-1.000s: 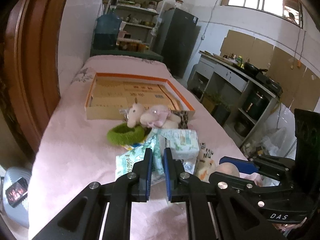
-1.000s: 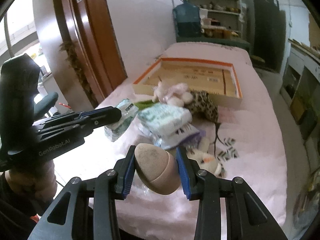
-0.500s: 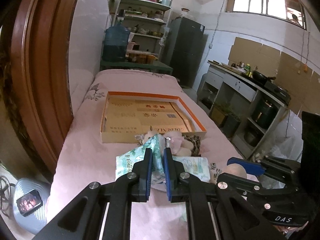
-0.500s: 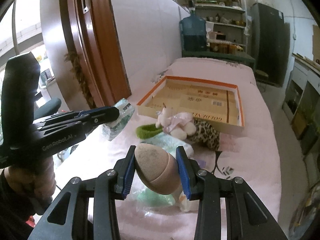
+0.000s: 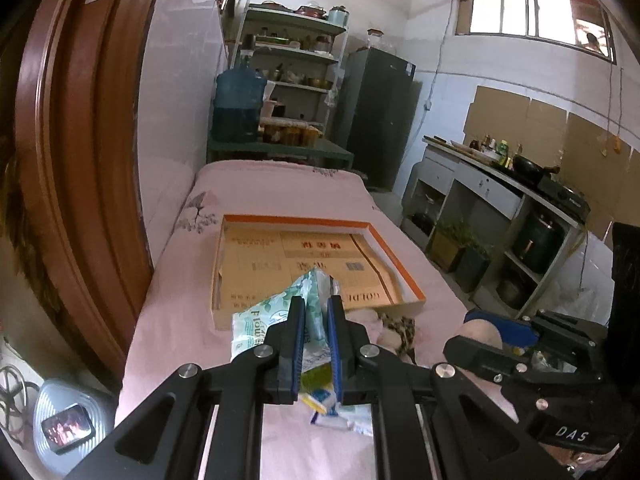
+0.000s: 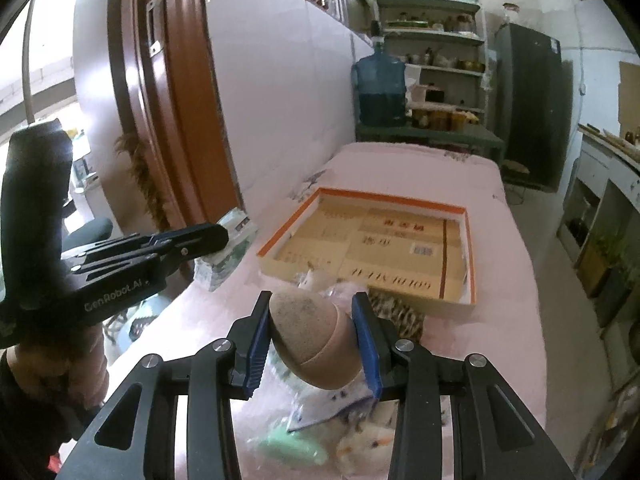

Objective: Organize soft objects
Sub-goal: 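Carry the wipes pack and beige sponge in both tools over the box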

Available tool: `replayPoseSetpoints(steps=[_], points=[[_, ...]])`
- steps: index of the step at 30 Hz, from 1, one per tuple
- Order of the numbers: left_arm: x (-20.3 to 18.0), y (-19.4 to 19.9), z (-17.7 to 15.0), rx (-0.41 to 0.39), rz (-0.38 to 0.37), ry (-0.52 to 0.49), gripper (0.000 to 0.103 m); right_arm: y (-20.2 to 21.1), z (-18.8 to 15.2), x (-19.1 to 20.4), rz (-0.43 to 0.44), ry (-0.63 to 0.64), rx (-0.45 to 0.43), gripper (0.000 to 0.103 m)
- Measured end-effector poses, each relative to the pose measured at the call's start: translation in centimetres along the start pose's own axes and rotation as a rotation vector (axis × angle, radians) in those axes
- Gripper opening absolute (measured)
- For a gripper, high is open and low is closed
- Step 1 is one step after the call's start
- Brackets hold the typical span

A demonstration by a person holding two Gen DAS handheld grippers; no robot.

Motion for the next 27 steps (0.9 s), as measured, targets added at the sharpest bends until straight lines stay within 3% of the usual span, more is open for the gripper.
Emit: replayPoseSetpoints(steps=[14,27], points=[[1.0,-2.8,4.0,-0.01,0.026,0.016,0.011,-1.9,4.4,-3.6,-0.04,-0.042,-0.033,0.041],[2.5,-7.4,6.9,0.038,0.042,0.052,0.011,-6.5,8.2,-7.2,-0.033,-0.072,0.021,0.041]])
Point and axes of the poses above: each gripper's, at about its wrist camera, not at the fingertips, and y roughly against the way its jaws point, x to its left, z to its top, the point moved 3 cm from there along -y, roughly the way its jaws point, and after that the axes turned 5 degrees about x, right-handed, at the moved point
